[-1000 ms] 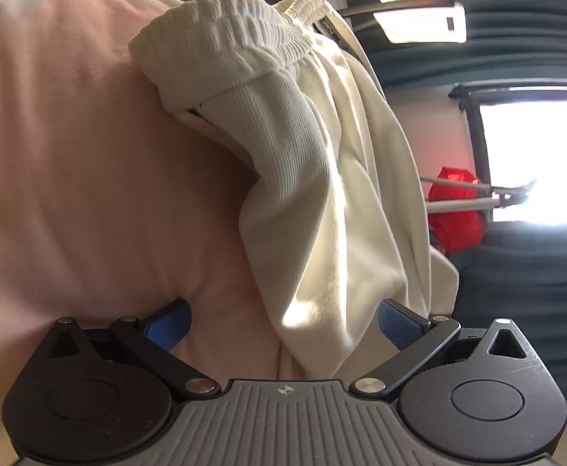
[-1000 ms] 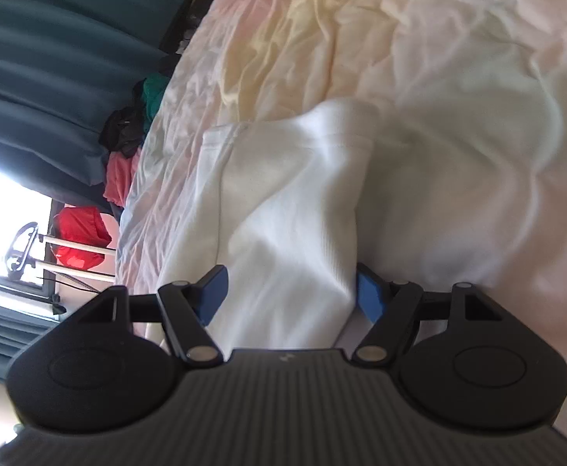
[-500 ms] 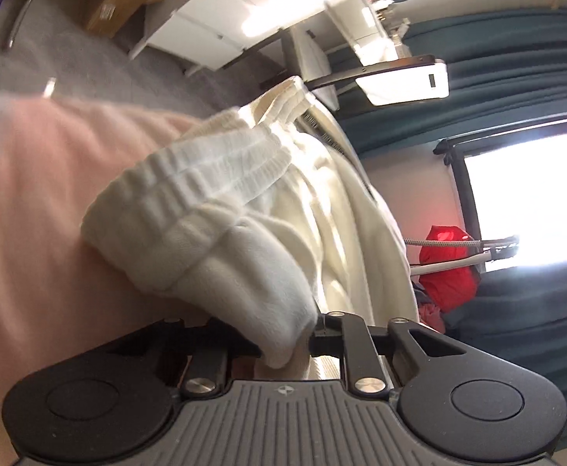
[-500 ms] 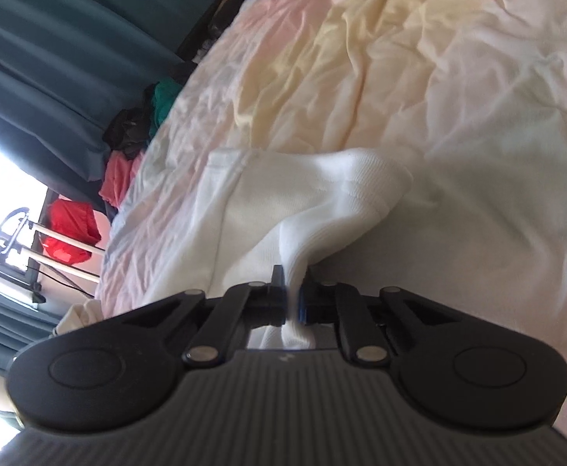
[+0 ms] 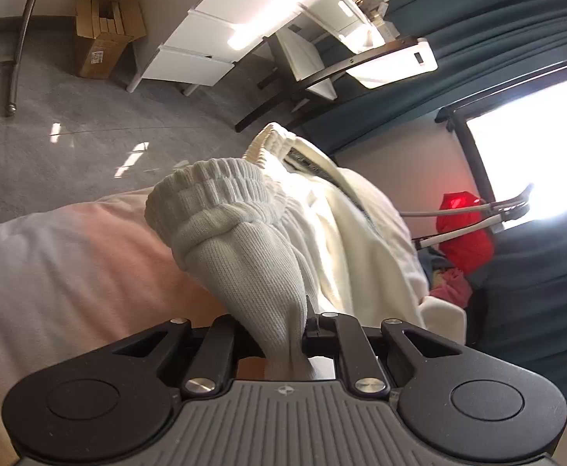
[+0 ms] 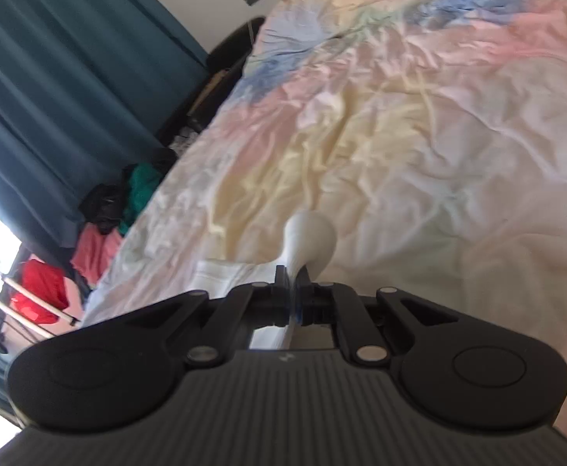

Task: Fold clothes
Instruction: 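Grasp the ribbed cuff with the left gripper while the right gripper holds the hem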

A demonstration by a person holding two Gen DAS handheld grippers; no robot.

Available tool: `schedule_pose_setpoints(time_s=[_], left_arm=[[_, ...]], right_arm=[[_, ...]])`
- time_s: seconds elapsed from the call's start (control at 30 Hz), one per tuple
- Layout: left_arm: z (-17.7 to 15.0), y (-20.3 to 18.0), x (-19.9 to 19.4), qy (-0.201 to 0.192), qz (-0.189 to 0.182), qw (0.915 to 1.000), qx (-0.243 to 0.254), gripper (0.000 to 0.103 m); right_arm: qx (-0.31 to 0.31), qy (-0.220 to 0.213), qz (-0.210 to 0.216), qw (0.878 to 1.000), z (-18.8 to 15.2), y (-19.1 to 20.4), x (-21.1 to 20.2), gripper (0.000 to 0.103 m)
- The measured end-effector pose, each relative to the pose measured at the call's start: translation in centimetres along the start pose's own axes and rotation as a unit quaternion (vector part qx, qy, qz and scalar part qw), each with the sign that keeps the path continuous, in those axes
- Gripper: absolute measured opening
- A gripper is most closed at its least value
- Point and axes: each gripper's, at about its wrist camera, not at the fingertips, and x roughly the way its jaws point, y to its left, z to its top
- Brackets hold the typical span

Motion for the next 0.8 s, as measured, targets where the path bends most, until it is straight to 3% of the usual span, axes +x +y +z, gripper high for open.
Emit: schedule_pose_setpoints(time_s=[0.23, 0.3, 0.4, 0.43, 0.5, 0.57, 0.63, 0.67, 0.73, 0.77, 0.8], left_arm=[[-2.0, 1.6, 2.2, 0.006, 0.051, 0.9943, 0.093, 0.014], [-2.5, 1.8, 2.8, 0.007, 0.063, 0.9908, 0.12, 0.015], [-3.0, 0.8, 2.6, 0.008, 0.079, 0.984, 0.159, 0.023], [-3.3, 0.3, 2.3, 0.004, 0.09, 0.9803, 0.176, 0.03], [-4.0, -0.6, 1.4, -0.008, 0.12, 0.9698, 0.212, 0.073], [-4.9, -1.6, 0.3, -0.027, 0.141, 0.9569, 0.252, 0.084], [-6.2, -2.6, -1.2, -0.049, 0.145, 0.9452, 0.289, 0.086], [-7.0, -3.2, -1.9, -0.059, 0.145, 0.9398, 0.304, 0.086], [-8.8, -4.9, -3.3, -0.083, 0.141, 0.9271, 0.337, 0.088], [-9.9, -5.9, -4.0, -0.097, 0.136, 0.9198, 0.355, 0.091], [-11.1, -7.0, -4.7, -0.11, 0.128, 0.9133, 0.371, 0.094]], right_arm=[[-0.005, 0.073, -0.079, 0.994, -2.3, -2.4, 3.9, 0.006], [0.0, 0.066, -0.077, 0.995, -2.5, -2.4, 3.8, 0.006], [-0.047, 0.065, -0.089, 0.993, -2.7, -1.2, 3.6, 0.007], [-0.061, 0.061, -0.094, 0.992, -2.7, -0.6, 3.3, 0.007], [-0.105, 0.042, -0.101, 0.988, -2.8, 0.7, 2.5, 0.009], [-0.152, 0.015, -0.103, 0.983, -2.9, 2.2, 1.5, 0.01], [-0.177, -0.007, -0.093, 0.98, -2.8, 3.1, 0.5, 0.014], [-0.191, -0.019, -0.088, 0.977, -2.8, 3.5, -0.1, 0.02], [-0.219, -0.043, -0.077, 0.972, -2.8, 4.4, -1.2, 0.064], [-0.229, -0.056, -0.066, 0.97, -2.8, 4.9, -1.8, 0.072], [-0.238, -0.07, -0.055, 0.967, -2.8, 5.4, -2.5, 0.073]])
